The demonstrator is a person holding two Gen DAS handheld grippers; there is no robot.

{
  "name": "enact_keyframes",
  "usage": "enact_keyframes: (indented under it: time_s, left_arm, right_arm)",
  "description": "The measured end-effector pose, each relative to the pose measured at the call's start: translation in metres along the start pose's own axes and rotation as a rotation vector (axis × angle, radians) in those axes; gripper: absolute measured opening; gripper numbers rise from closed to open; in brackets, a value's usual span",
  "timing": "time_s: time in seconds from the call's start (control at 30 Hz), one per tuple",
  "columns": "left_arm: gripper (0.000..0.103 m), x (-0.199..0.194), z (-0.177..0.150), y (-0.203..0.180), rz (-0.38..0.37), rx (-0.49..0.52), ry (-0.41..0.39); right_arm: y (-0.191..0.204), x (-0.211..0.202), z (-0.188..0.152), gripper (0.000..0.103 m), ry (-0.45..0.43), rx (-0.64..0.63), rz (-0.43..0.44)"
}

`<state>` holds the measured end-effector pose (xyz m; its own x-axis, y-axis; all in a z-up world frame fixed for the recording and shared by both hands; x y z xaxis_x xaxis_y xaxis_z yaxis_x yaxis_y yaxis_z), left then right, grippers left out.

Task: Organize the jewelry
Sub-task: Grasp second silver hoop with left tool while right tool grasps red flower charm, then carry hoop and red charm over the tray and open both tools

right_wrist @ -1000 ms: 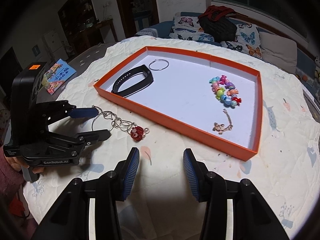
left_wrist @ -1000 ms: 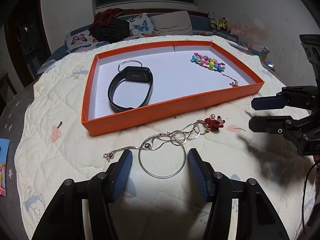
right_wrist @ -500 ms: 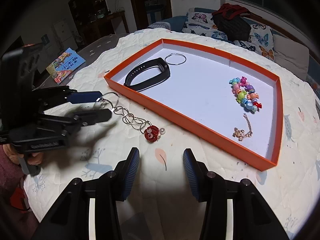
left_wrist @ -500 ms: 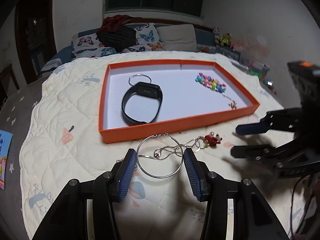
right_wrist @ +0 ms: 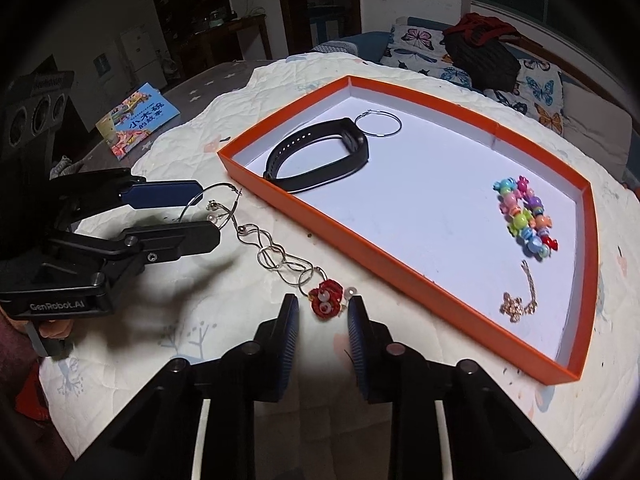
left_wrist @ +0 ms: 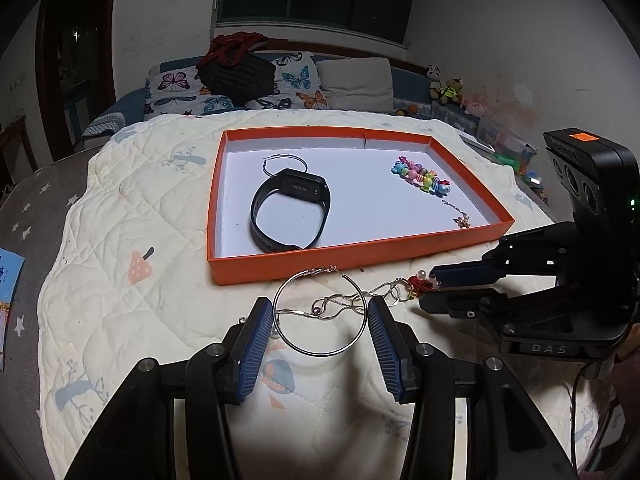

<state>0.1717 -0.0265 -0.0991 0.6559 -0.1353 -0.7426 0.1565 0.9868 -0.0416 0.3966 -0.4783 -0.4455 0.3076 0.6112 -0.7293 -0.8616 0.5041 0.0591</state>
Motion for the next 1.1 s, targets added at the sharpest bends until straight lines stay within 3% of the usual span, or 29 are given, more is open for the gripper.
enact_keyframes:
  time_s: [0.07,0.27,0.67,0.9,1.1]
  left_arm:
    - [0.052,0.0,0.0,0.0,0.001,-0.001,0.0]
    - [0.052,-0.001,-0.001,-0.001,0.005,-0.002,-0.002]
    - [0.052,-0.016,0.007,-0.006,0.003,0.003,-0.029]
    - [0.052,-0.015,0.034,-0.016,-0.004,0.049,-0.054]
    - [0.052,0.009,0.067,-0.027,-0.021,0.085,-0.051]
  right_arm:
    - [0.0,0.002,0.0,0.017,0.005,-0.006,-0.011]
    - [0.001,-0.007,0.002,0.013,-0.022,-0.005,-0.014]
    - [-0.007,-0.052,0.013,0.012,-0.132,0.05,0.001]
    - [-0.043,-0.073,0.029,0.012,-0.201,0.096,-0.075]
    - [-0.08,-0.066,0.037,0.012,-0.193,0.14,-0.131]
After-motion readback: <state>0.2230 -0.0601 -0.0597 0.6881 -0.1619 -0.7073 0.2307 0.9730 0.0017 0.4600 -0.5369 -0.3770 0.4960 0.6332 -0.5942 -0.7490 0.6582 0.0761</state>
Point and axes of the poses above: each gripper's, at about its wrist camera, not at the fingertips, and x roughly the way its jaws point, y to its left, z to its top, the point moved 9 cm from there along x, roughly the way its jaws point, and after that the axes turned 8 degrees about z, right-handed, at the moved point
